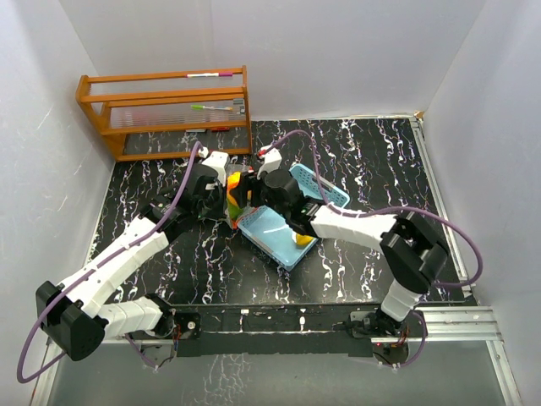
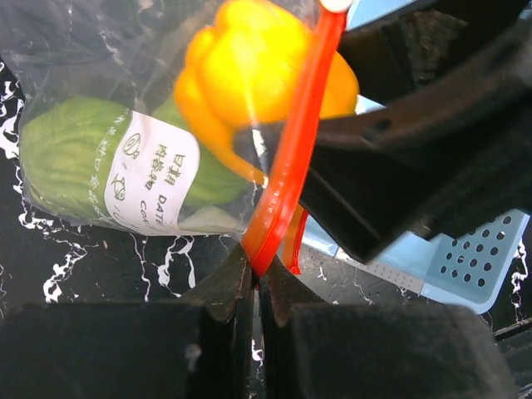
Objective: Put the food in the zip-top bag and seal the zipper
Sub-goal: Place the fake vegetable in the zipper food storage bag.
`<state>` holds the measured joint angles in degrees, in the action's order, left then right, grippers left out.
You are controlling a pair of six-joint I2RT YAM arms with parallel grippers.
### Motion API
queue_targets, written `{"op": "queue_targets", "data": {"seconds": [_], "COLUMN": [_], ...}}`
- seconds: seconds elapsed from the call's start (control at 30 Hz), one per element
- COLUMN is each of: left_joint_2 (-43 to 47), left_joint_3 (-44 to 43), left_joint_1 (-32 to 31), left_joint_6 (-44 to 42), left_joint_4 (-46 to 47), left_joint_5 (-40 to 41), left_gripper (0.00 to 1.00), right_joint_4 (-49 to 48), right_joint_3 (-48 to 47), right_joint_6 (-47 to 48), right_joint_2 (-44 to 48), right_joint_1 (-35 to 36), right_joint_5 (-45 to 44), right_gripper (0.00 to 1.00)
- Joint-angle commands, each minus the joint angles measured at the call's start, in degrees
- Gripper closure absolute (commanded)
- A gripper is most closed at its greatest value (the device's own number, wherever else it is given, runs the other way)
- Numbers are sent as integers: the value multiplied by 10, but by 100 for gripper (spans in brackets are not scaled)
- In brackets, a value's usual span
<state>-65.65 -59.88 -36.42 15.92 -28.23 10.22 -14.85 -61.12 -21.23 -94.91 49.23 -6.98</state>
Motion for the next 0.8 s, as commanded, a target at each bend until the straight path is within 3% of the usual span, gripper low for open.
{"op": "queue_targets", "data": {"seconds": [0.0,0.23,0.27,0.6,0.77], "left_joint_2": [25,18,18,15,19], "left_joint_3": [7,9,8,2,-10], "left_joint_1": [4,4,4,4,5], "left_joint_6": [9,11,10,-1,2], "left_joint_4": [14,22,22,15,15], "left_joint_5": [-16,-18,-18,10,19], "left_gripper": [100,100,100,100,100], "right_joint_4": [-102,-114,-109,-60,-38], "right_joint_3": [-49,-70,-68,24,77], "right_joint_6": [-72,-91,-87,-58,-53], "right_joint_2": [-38,-74,-69,65,125], "right_joint_1": [9,22,24,26,26], "right_joint_5": [-89,-49,-49,-34,-68], "right_gripper": [64,6,2,2,2]}}
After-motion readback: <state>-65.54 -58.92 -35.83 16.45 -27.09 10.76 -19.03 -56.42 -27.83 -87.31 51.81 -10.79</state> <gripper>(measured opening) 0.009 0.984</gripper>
